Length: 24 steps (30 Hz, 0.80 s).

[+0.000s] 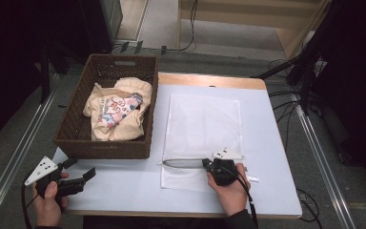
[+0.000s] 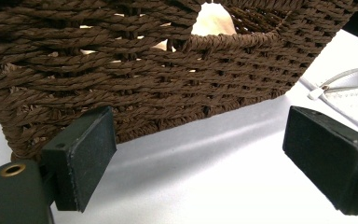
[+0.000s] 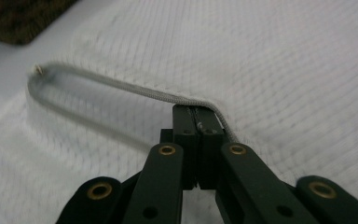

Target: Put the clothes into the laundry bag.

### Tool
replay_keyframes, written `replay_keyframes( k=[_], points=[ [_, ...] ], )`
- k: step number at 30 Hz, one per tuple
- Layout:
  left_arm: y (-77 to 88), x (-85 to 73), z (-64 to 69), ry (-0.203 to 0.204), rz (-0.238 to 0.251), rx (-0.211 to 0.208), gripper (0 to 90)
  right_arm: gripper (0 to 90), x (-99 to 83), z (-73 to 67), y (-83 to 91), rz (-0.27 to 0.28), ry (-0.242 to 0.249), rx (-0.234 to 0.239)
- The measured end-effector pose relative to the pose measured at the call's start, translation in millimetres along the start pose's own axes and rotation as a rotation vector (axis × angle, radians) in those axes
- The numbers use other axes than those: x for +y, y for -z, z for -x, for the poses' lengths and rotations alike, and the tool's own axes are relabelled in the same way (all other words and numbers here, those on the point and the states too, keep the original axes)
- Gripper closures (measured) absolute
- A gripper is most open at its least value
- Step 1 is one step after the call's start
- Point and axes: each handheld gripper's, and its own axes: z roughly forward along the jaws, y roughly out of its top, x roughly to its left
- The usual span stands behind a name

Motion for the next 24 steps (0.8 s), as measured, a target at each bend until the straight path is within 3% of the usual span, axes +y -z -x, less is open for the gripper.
replay_keyframes(
  k=[1,2,4,5,7,8,11,12,13,14,15,17,18,19,20,21,22,23,24],
  points=[
    [0.1,0.0,-0.2,0.001,0.000,-0.001,9.8,90.0,2.6,1.7,2.8,0.033,0.000,0.004],
    [0.1,0.0,-0.2,0.001,0.000,-0.001,9.8,90.0,2.6,1.7,2.8,0.033,0.000,0.004],
    [0.0,0.0,-0.2,0.002,0.000,0.000,9.8,90.0,9.9,3.7,15.1,0.161,0.014,0.026],
    [-0.1,0.0,-0.1,-0.001,-0.001,0.001,9.8,90.0,15.4,4.5,23.9,0.224,0.037,0.000],
    [-0.2,-0.1,0.1,0.000,-0.002,0.002,9.8,89.3,16.7,5.7,26.3,0.238,0.026,0.006],
    [-0.1,-0.1,0.3,0.000,-0.002,0.003,9.8,87.2,18.4,11.5,29.2,0.241,0.002,0.032],
    [0.1,-0.1,-0.1,0.001,0.000,0.000,9.8,81.9,17.4,14.7,30.4,0.237,0.004,0.038],
    [0.3,0.0,-0.2,0.002,0.000,0.001,9.8,72.1,14.8,19.0,33.4,0.235,-0.003,0.075],
    [0.3,0.0,-0.2,0.002,0.000,0.001,9.8,72.1,14.8,19.0,33.4,0.235,-0.003,0.075],
    [0.4,0.0,-0.3,0.003,0.001,0.000,9.8,57.6,10.9,19.9,35.6,0.222,0.014,0.116],
    [0.5,0.0,-0.4,0.004,0.001,-0.001,9.8,52.7,9.3,19.5,35.6,0.203,0.025,0.115],
    [0.5,0.1,-0.6,0.006,0.002,-0.001,9.8,49.9,5.9,18.1,34.9,0.171,0.046,0.100],
    [0.4,0.1,-0.5,0.006,0.002,-0.001,9.8,44.4,0.6,16.6,31.2,0.129,0.058,0.064],
    [0.4,0.1,-0.5,0.006,0.002,-0.001,9.8,44.4,0.6,16.6,31.2,0.129,0.058,0.064],
    [0.5,0.1,-0.5,0.006,0.002,-0.002,9.8,37.9,-2.5,16.5,24.2,0.085,0.062,0.035],
    [0.5,0.1,-0.5,0.006,0.002,-0.002,9.8,37.9,-2.5,16.5,24.2,0.085,0.062,0.035],
    [1.0,0.0,-0.9,0.006,0.005,-0.004,9.8,33.9,-4.6,15.4,16.8,0.045,0.069,-0.003],
    [1.0,0.0,-0.9,0.006,0.005,-0.004,9.8,33.9,-4.6,15.4,16.8,0.045,0.069,-0.003],
    [1.0,0.0,-1.0,0.011,0.007,-0.003,9.8,32.3,-6.7,14.1,8.7,-0.001,0.089,-0.060]
  ],
)
